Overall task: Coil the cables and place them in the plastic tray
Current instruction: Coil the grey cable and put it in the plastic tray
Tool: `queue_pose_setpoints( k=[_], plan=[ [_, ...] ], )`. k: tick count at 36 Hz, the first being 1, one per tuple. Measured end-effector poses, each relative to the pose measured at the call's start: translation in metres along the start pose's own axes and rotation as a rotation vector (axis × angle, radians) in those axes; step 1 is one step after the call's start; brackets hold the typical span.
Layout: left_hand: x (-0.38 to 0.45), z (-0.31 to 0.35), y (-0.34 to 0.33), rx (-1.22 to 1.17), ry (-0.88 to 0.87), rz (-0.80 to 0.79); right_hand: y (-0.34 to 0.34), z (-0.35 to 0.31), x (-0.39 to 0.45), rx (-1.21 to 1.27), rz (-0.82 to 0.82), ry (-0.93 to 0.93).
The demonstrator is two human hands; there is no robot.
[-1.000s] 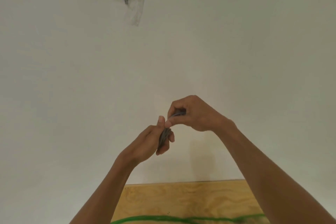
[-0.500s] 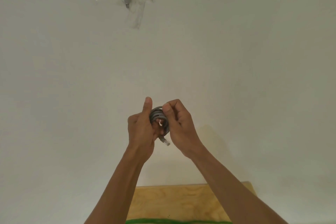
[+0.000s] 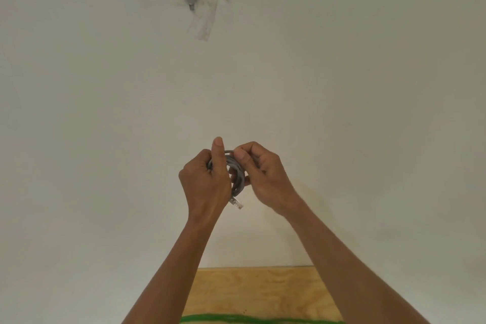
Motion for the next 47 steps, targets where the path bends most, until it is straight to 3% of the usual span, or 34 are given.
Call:
queue_pose_setpoints(
  k=[4,8,14,18,29,37,41,44,47],
  plan=[
    [0.004,-0.001,0.002,0.003,0.007,0.001,0.015,0.002,0.009,-0.31,-0.183,0.044],
    [0.0,0.001,-0.005,-0.006,0.004,-0.035,0.019,0.0,0.017,-0.505,-0.184,0.113],
    [0.004,0.008,-0.01,-0.025,-0.034,-0.065,0.014,0.006,0.012,-0.119,0.043,-0.024],
    [0.006,0.003,-0.007,-0.053,-0.002,-0.088,0.012,0.011,0.012,0.044,0.104,-0.126],
    [0.007,-0.008,-0.002,-0.172,0.118,-0.144,-0.012,0.012,0.002,0.375,-0.127,-0.4],
    [0.009,-0.011,0.0,-0.07,0.106,-0.029,-0.019,0.02,-0.007,0.534,-0.017,-0.477],
    [0.011,-0.013,0.003,-0.077,0.067,-0.038,-0.018,0.015,-0.009,0.367,-0.167,-0.376],
    [0.012,-0.019,0.004,-0.075,0.125,-0.019,-0.017,0.006,-0.012,-0.002,-0.286,-0.204],
    [0.015,-0.028,0.005,-0.076,0.235,-0.011,-0.017,-0.007,-0.014,-0.283,-0.237,0.014]
  ],
)
Point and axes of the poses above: each hand's wrist, its own x-axis towards the middle knuckle, its own y-axis out of the back of the hand, z = x × y, the point moved 6 cm from there along x, towards the middle knuckle, and after that the axes turned 11 degrees about y, right-handed, at the moved point
